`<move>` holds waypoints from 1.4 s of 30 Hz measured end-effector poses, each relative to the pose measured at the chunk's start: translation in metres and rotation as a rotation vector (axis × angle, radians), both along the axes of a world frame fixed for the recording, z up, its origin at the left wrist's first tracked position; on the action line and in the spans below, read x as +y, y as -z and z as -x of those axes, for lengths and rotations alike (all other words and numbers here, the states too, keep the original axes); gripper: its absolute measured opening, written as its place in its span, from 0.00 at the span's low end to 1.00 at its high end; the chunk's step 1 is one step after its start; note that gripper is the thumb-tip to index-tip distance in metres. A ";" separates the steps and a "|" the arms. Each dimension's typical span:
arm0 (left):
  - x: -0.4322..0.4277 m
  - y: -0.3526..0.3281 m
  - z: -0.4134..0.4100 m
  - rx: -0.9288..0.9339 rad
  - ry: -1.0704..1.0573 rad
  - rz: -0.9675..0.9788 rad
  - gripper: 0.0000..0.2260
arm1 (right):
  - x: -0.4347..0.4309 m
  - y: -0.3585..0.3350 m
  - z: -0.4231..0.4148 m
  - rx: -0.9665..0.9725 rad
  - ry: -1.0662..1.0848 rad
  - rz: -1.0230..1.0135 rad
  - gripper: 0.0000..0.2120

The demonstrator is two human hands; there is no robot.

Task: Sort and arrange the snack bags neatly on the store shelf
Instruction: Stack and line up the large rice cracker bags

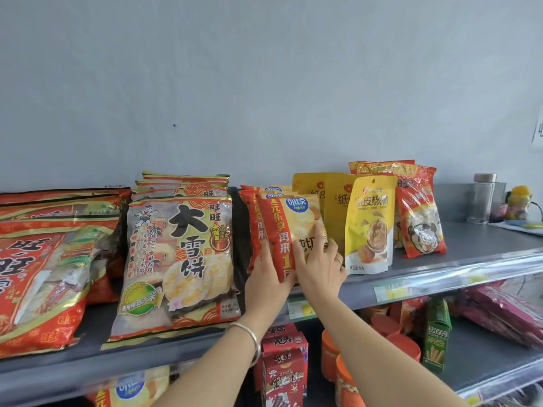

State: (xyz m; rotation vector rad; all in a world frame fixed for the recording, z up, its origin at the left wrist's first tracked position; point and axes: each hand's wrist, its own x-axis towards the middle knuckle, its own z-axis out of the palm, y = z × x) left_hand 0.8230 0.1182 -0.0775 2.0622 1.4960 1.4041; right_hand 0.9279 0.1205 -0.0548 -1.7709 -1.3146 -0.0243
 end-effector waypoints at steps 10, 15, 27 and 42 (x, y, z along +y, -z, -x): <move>-0.001 0.001 0.010 -0.156 0.125 -0.049 0.35 | 0.000 0.002 0.022 -0.005 0.041 -0.083 0.31; 0.008 -0.031 0.028 -0.135 0.121 -0.155 0.31 | 0.008 -0.038 0.022 -0.136 0.023 -0.262 0.21; 0.095 -0.160 0.070 0.259 -0.048 -0.280 0.15 | 0.125 -0.176 0.024 -0.480 -0.361 0.118 0.19; 0.165 -0.171 0.079 0.711 -0.304 0.054 0.10 | 0.248 -0.178 0.044 -0.813 -0.512 0.402 0.02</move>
